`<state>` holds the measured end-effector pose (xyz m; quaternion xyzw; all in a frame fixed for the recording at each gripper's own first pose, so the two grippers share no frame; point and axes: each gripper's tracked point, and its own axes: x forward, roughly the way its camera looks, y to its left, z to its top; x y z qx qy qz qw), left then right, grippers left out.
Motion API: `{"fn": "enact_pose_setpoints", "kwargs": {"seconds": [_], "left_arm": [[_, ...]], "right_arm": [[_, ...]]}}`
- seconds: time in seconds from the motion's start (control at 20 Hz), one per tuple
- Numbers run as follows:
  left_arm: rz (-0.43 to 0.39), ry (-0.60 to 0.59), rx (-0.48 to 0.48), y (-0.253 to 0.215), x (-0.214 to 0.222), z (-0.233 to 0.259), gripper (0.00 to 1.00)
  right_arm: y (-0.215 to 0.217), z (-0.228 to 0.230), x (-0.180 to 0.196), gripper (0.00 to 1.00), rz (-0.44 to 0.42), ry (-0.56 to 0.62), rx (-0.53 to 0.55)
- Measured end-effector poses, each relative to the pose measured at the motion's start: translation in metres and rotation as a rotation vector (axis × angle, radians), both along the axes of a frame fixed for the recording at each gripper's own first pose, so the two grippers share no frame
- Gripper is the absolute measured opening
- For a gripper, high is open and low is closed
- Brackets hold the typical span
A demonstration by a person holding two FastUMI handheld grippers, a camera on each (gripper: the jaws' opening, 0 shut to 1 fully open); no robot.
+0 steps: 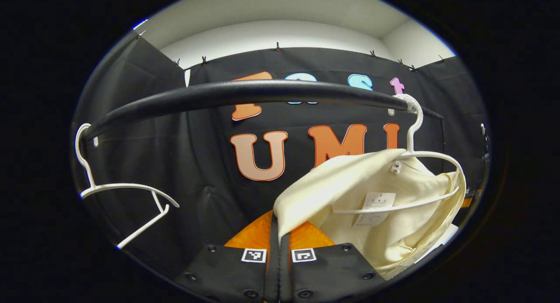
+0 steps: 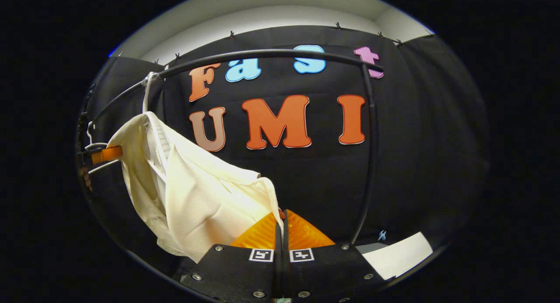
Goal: Grasp the clothes on the hanger with both hands and then place them into the laundry hamper below.
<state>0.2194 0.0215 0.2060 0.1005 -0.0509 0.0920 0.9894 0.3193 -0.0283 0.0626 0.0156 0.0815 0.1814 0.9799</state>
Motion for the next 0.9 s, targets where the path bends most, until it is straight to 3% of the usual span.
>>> {"fn": "enact_pose_setpoints", "kwargs": {"seconds": [0.2, 0.4, 0.6, 0.9], "left_arm": [[0.043, -0.057, -0.004, 0.014, -0.008, 0.017, 0.07], [0.087, -0.026, -0.03, 0.038, -0.008, 0.003, 0.07], [0.152, 0.057, -0.111, 0.078, -0.013, -0.043, 0.07], [0.167, 0.142, -0.14, 0.088, -0.025, -0.099, 0.07]], "right_arm": [[0.039, -0.04, 0.006, 0.0, 0.039, 0.083, 0.152], [0.054, -0.125, 0.006, 0.0, -0.005, 0.211, 0.156], [0.052, -0.136, -0.004, 0.0, -0.043, 0.201, 0.258], [0.036, -0.137, -0.016, 0.0, -0.079, 0.174, 0.234]]}}
